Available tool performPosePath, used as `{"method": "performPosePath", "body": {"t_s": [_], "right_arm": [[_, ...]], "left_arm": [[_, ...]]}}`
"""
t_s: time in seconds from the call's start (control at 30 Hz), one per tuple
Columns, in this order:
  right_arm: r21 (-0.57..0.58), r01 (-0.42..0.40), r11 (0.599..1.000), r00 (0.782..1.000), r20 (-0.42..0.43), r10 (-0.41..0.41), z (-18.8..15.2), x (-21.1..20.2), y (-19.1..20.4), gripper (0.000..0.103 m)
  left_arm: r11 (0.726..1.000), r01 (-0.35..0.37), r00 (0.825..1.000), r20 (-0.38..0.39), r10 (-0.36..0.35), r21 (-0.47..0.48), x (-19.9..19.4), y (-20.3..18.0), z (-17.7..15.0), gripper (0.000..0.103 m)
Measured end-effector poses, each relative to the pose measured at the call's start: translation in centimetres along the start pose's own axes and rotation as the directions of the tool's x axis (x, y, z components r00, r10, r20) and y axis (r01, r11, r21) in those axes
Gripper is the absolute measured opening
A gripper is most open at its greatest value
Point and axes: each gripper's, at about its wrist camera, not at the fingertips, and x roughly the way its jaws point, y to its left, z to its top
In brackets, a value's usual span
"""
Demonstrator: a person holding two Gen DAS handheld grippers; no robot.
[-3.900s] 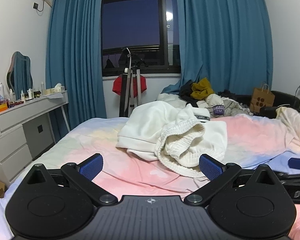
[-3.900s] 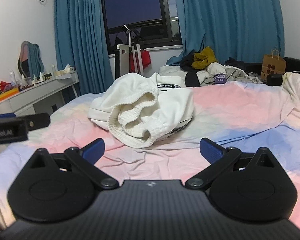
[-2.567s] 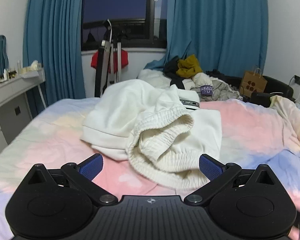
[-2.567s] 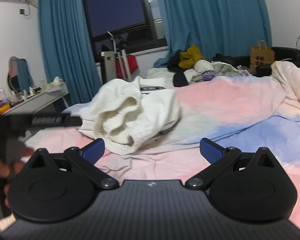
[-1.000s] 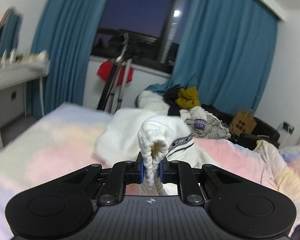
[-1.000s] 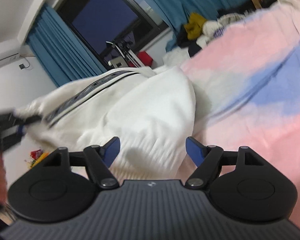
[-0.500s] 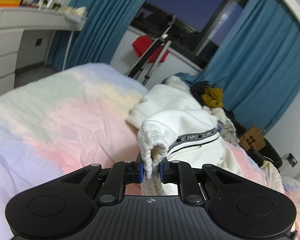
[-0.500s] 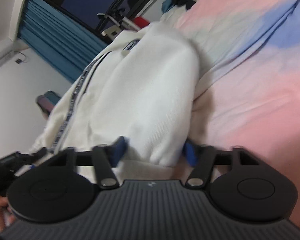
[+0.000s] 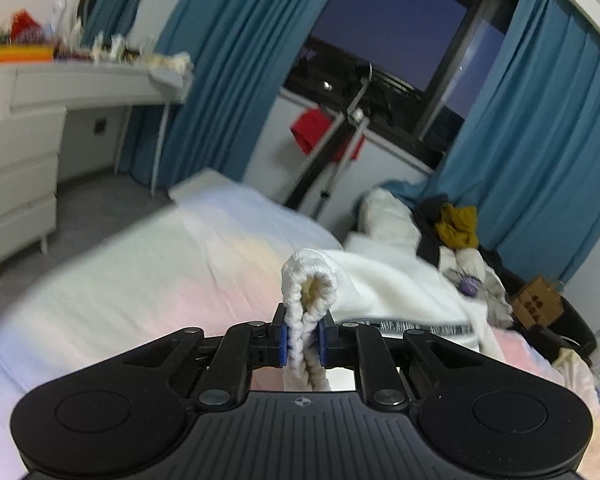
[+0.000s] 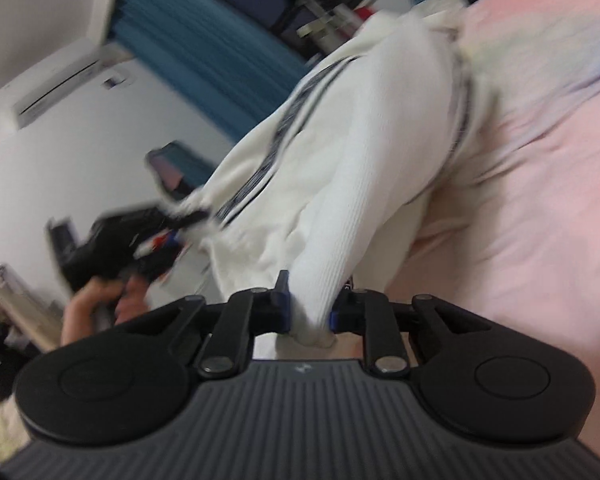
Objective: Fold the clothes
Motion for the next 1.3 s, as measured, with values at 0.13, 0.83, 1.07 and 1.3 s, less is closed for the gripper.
{"method": "performPosePath", "body": {"t_s": [0.13, 0.83, 1.07, 1.3], "right_arm": [[0.042, -0.125, 0.991, 0.991, -0.039, 0.126, -1.4, 2.6, 4.1, 0.018], [0.078, -0.168, 0.983, 0.9, -0.394, 0.185, -7.6, 16.6, 5.2, 0.018], [-0.228, -0.024, 0.973, 0.942, -0.332, -0.055, -6.7, 12.9, 8.0, 0.079], [-0.395, 0.087, 0.914, 0.968, -0.185, -0.172, -3.5, 6.5, 9.8, 0.081]], "left_arm": [[0.996, -0.062, 0.997, 0.058, 0.058, 0.063, -2.3, 0.9, 5.0, 0.015], [0.974, -0.218, 0.971, -0.089, 0.224, 0.064, 1.9, 14.5, 0.0, 0.047], [0.985, -0.118, 0.99, -0.065, 0.127, 0.124, -4.6, 10.9, -0.7, 0.073], [0.967, -0.001, 1.0, -0.021, 0.006, 0.254, -11.5, 1.8, -2.8, 0.079]]}}
